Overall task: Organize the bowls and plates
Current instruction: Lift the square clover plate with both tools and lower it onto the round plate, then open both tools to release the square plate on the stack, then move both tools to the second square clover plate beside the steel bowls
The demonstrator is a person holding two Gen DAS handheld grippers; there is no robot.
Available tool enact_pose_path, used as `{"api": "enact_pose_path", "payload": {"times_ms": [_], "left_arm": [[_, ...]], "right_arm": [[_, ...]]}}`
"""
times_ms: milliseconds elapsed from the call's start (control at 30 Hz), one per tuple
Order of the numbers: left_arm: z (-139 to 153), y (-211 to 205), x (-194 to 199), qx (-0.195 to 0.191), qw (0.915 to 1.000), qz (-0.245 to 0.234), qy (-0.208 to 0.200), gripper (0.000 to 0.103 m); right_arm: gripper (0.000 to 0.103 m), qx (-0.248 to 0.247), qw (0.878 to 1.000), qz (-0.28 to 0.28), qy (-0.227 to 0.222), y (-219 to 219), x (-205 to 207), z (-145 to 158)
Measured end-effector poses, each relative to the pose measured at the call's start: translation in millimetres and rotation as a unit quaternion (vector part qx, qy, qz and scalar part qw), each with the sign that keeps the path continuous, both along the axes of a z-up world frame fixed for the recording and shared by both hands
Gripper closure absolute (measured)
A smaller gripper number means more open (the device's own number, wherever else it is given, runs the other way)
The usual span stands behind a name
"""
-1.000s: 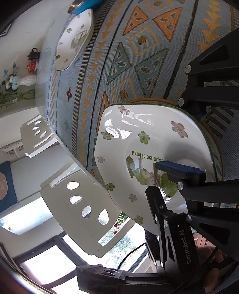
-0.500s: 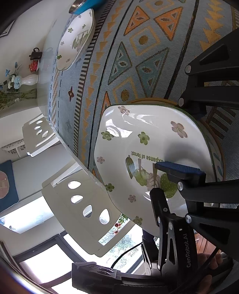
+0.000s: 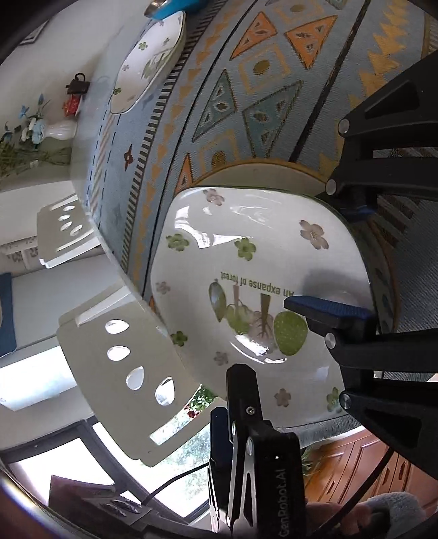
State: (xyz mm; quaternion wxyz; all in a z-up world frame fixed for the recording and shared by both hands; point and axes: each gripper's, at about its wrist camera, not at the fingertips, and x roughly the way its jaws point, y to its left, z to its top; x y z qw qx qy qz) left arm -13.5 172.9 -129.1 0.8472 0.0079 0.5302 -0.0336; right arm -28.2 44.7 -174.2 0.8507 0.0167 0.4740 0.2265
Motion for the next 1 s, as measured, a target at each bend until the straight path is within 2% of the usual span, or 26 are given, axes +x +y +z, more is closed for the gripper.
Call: {"api": "enact_pose_path", "payload": {"times_ms": [167, 300, 567, 667, 800, 1000], "left_arm": [[-1, 4, -5, -0.01, 0.9999, 0.014, 0.001, 0.037], [1, 10, -5, -0.023, 0.9993, 0.029, -0.002, 0.037], [2, 4, 5, -0.043, 0.9985, 0.033, -0.002, 0.037], [9, -5, 13, -0.069, 0.9972, 0.029, -0.006, 0.037], [29, -33, 28, -0.081, 0.9962, -0.015, -0.029, 0.036], [63, -64, 59, -0.116, 0.9895, -0.067, -0.055, 0.036]], "right_arm": [[0.063, -0.002, 1.0, 0.006, 0.011, 1, 2, 1], [0.046, -0.048, 0.998, 0.029, -0.011, 6, -8, 13], [0.042, -0.08, 0.996, 0.01, -0.038, -10, -20, 27], [0.038, -0.071, 0.997, -0.021, -0.038, -30, -20, 35], [0.037, -0.055, 0.995, -0.073, -0.043, -60, -17, 50], [0.034, -0.027, 0.985, -0.162, -0.06, -112, 3, 82]]}}
